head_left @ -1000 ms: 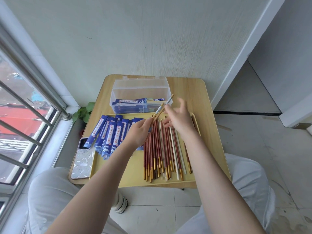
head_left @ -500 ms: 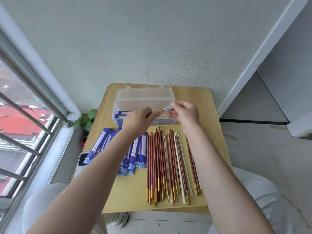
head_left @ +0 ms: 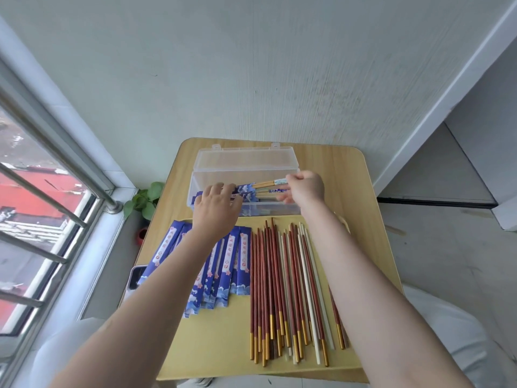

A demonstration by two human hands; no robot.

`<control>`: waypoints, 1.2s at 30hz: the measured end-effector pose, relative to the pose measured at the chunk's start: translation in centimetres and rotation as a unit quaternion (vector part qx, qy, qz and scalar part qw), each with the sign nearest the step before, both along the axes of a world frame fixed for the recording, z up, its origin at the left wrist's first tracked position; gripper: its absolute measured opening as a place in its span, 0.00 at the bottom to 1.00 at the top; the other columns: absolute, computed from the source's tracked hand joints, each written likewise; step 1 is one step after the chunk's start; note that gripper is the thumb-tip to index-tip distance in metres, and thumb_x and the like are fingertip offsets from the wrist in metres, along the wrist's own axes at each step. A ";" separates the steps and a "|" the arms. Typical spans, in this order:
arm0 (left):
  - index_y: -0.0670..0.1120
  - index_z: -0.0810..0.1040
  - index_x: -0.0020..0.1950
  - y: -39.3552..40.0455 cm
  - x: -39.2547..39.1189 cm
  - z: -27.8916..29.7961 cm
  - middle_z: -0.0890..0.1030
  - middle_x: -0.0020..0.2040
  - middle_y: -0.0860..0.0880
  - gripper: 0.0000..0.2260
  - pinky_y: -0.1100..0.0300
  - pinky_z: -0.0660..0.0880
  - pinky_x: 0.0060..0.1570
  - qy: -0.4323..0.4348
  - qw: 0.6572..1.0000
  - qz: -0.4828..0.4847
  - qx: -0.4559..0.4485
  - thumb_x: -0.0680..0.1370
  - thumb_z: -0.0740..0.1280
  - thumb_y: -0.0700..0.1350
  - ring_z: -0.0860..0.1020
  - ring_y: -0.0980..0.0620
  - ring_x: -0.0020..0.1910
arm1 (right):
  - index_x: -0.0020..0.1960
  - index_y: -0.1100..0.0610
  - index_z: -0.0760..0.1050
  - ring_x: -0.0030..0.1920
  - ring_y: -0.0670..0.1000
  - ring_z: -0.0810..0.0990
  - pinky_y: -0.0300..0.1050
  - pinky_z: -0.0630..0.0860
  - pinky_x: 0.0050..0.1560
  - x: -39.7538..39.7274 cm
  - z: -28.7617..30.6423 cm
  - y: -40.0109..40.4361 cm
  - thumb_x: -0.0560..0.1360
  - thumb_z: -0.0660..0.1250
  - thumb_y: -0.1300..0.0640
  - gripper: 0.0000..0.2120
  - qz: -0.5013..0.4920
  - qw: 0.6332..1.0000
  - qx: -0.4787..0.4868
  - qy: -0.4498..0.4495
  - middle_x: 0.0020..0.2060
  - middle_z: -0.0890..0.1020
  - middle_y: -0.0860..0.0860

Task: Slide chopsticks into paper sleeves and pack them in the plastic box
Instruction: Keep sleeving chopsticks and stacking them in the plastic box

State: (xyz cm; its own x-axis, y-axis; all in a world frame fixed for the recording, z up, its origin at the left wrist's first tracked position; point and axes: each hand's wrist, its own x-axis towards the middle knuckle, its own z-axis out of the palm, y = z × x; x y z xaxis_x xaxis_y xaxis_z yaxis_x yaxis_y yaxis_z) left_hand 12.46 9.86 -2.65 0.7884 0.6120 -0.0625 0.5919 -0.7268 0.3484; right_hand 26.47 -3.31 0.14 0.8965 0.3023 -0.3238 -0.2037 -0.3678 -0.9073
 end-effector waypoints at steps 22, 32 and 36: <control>0.43 0.75 0.63 0.4 -0.4 1.0 0.74 0.59 0.43 0.24 0.50 0.69 0.60 0.044 0.994 0.043 0.087 0.82 0.54 0.60 0.70 0.43 0.62 | 0.57 0.55 0.80 0.65 0.56 0.66 0.52 0.65 0.60 -1.0 -0.8 -1.1 0.83 0.56 0.52 0.15 0.202 0.838 -0.342 -0.374 0.60 0.73 0.54; 0.40 0.75 0.62 0.4 -0.2 0.9 0.68 0.49 0.45 0.24 0.55 0.68 0.41 0.085 0.991 0.041 0.095 0.83 0.52 0.57 0.68 0.47 0.45 | 0.48 0.58 0.81 0.50 0.54 0.71 0.49 0.64 0.51 -2.8 -1.4 -0.2 0.83 0.55 0.53 0.17 0.263 0.828 -0.290 -0.401 0.44 0.78 0.52; 0.42 0.72 0.67 0.4 0.0 1.5 0.72 0.60 0.42 0.23 0.54 0.69 0.46 0.098 0.993 0.028 0.067 0.83 0.52 0.58 0.71 0.43 0.58 | 0.50 0.57 0.80 0.52 0.54 0.73 0.48 0.64 0.50 -2.8 -1.2 -0.7 0.82 0.57 0.55 0.14 0.249 0.834 -0.280 -0.405 0.45 0.77 0.52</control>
State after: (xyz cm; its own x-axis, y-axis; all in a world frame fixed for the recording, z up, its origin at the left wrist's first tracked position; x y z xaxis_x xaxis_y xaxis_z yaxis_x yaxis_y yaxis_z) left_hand 12.44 10.23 -1.13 0.7335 0.6678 -0.1264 0.6797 -0.7226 0.1260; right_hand 23.65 -4.05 -1.07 0.6982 0.7072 0.1114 0.6970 -0.6358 -0.3317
